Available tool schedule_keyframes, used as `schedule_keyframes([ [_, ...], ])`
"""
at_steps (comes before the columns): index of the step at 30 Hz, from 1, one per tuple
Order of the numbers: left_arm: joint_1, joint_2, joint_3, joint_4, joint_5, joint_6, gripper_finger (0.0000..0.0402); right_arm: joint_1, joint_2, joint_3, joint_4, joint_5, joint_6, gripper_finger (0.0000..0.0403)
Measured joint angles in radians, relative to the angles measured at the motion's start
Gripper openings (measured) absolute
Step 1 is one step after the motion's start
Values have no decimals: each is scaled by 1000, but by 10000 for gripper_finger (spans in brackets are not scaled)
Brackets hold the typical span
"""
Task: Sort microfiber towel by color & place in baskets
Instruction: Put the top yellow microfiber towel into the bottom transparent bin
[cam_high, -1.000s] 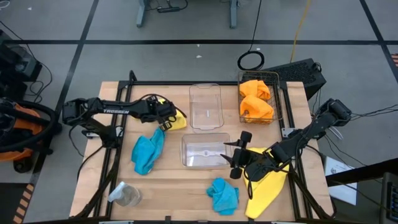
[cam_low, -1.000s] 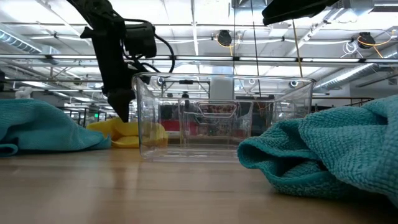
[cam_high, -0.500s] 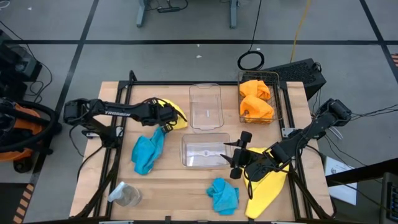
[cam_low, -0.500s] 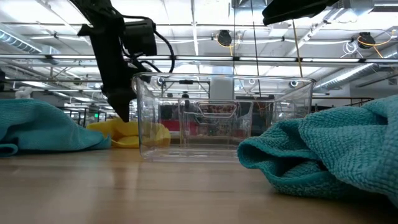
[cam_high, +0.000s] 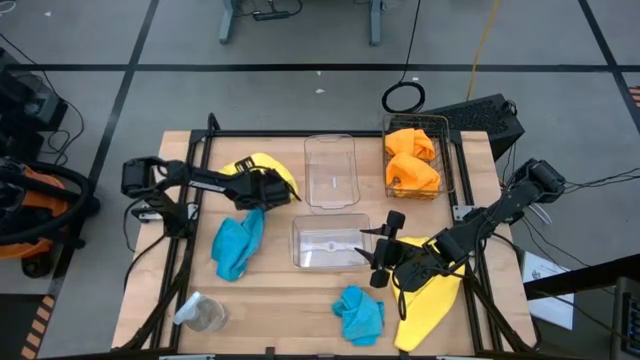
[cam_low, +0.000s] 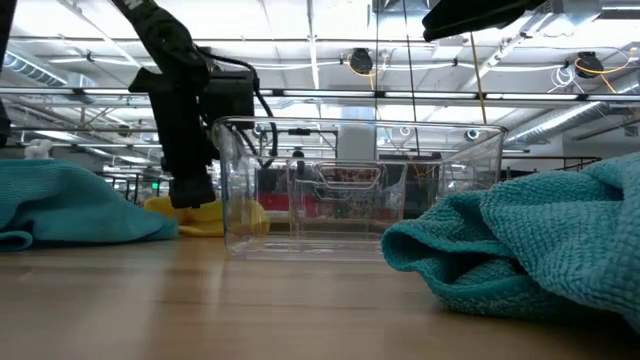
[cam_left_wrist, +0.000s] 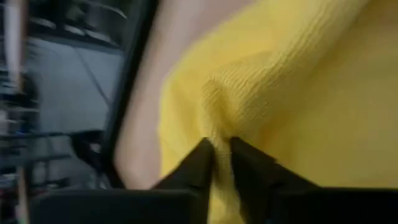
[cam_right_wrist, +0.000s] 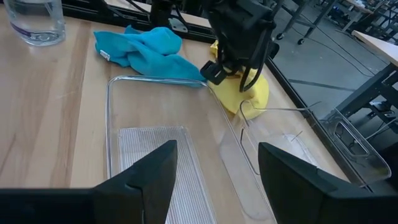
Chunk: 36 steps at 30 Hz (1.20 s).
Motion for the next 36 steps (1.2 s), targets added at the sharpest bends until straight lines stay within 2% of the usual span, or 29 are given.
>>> schedule_keyframes([
  [2, -18, -7, 0, 0, -77, -20, 17, 0, 0, 0, 0, 0, 0, 215],
  [3, -29, -14, 0, -5, -125, -34, 11, 0, 0, 0, 0, 0, 0, 215],
  [10, -150, -104, 0, -12, -371, 14, 5, -8, 0, 0, 1, 2, -7, 215],
  [18, -393, -289, 1, 55, -552, 221, 3, -68, 1, 0, 16, 5, 27, 215],
  [20, -460, -334, 1, 115, -584, 314, 3, -91, 14, -6, 81, 7, 20, 215],
  [23, -553, -391, 2, 219, -589, 475, 3, -120, 58, -28, 240, 1, -59, 215],
  [27, -654, -443, 2, 393, -585, 674, 2, -168, 161, -36, 576, -19, -219, 219],
  [32, -733, -463, 2, 545, -525, 884, 2, -244, 272, -35, 946, -271, -391, 260],
  [36, -770, -462, 2, 593, -437, 1007, 2, -292, 295, -32, 1040, -323, -452, 312],
])
